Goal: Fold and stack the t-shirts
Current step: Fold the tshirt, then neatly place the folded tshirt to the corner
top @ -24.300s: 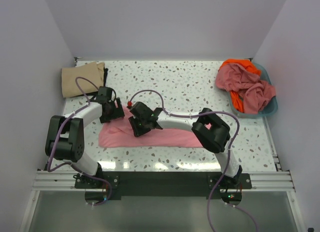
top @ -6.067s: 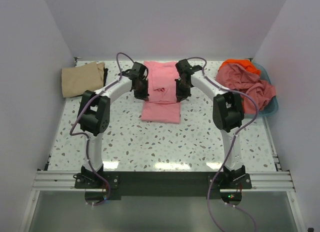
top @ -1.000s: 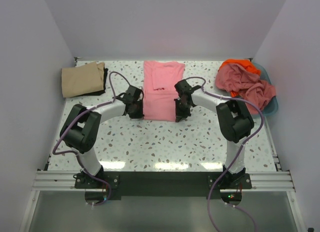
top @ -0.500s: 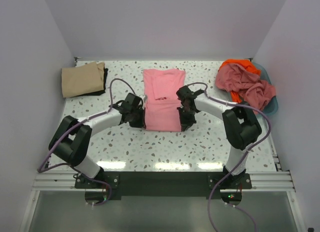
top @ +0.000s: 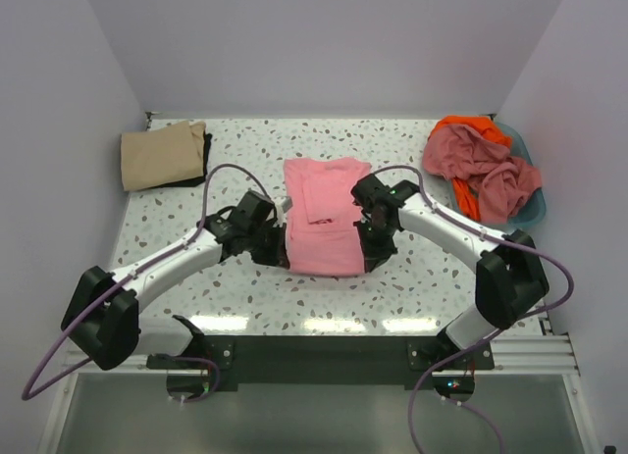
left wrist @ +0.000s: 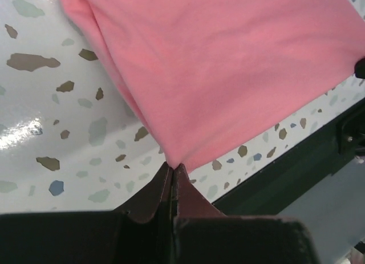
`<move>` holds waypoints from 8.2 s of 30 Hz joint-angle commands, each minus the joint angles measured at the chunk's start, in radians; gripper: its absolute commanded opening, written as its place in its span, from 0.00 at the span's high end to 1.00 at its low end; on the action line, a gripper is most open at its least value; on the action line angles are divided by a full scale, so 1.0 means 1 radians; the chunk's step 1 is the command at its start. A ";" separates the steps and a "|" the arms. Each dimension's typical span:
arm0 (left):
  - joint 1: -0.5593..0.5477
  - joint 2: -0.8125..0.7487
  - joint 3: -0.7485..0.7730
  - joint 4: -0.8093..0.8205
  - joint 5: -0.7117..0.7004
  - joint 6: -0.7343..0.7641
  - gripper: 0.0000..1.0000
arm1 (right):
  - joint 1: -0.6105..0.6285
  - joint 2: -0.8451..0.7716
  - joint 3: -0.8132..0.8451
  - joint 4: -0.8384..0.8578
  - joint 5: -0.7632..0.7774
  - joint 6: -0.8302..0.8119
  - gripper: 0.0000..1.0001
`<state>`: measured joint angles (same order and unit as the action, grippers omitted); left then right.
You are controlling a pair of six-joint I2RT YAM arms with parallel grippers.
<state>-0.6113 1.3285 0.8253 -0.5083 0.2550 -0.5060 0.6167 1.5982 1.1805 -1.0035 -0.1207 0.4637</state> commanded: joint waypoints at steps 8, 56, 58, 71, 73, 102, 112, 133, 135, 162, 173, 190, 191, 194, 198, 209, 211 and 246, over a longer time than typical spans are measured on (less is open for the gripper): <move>-0.011 -0.040 0.227 -0.190 -0.016 -0.069 1.00 | 0.017 -0.100 0.203 -0.228 0.038 0.073 1.00; 0.246 0.610 0.777 0.033 0.021 0.064 1.00 | -0.252 0.589 0.979 -0.020 0.167 -0.111 1.00; 0.251 0.645 0.805 0.024 0.024 0.073 1.00 | -0.256 0.606 1.008 -0.020 0.162 -0.111 1.00; 0.294 0.844 1.112 -0.018 -0.052 0.077 0.46 | -0.305 0.767 1.220 0.020 0.155 -0.054 0.45; 0.304 0.836 1.153 -0.013 -0.080 0.063 0.19 | -0.307 0.726 1.226 0.052 0.158 -0.048 0.30; 0.323 0.485 0.380 0.477 0.173 -0.046 0.00 | -0.278 0.430 0.607 0.247 0.036 -0.048 0.20; 0.355 0.546 0.236 0.728 0.294 -0.123 0.00 | -0.276 0.505 0.611 0.217 0.082 -0.074 0.20; 0.335 0.673 0.222 0.757 0.165 -0.141 0.00 | -0.264 0.602 0.576 0.195 0.136 -0.094 0.21; 0.314 0.692 0.225 0.763 0.165 -0.147 0.00 | -0.259 0.605 0.564 0.198 0.135 -0.094 0.21; 0.128 0.916 0.511 0.510 -0.086 -0.210 0.51 | -0.186 0.502 0.462 0.233 0.122 -0.045 0.22; 0.145 0.907 0.583 0.407 -0.140 -0.112 1.00 | -0.184 0.439 0.444 0.206 0.124 -0.053 0.22; 0.403 0.620 0.675 0.157 -0.112 0.336 1.00 | -0.196 0.359 0.442 0.174 0.124 -0.088 0.20; 0.407 0.623 0.711 0.137 -0.117 0.352 1.00 | -0.196 0.361 0.442 0.178 0.098 -0.089 0.20; 0.416 0.637 0.778 0.061 -0.160 0.391 1.00 | -0.196 0.373 0.447 0.183 0.086 -0.094 0.20; 0.436 0.621 0.830 0.019 -0.198 0.417 1.00 | -0.198 0.378 0.444 0.189 0.069 -0.102 0.20; 0.597 0.637 1.049 -0.084 -0.232 0.391 1.00 | -0.196 0.373 0.403 0.209 0.039 -0.105 0.20; 0.646 0.646 1.096 -0.095 -0.217 0.386 1.00 | -0.196 0.373 0.396 0.209 0.038 -0.105 0.20; 0.949 0.736 1.174 -0.061 -0.488 0.261 0.00 | -0.196 0.257 0.350 0.187 0.033 -0.094 0.17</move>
<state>0.3222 2.1262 2.0300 -0.5983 -0.0837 -0.1909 0.4244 1.9499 1.5291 -0.8047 -0.0742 0.3733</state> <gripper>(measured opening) 0.964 0.824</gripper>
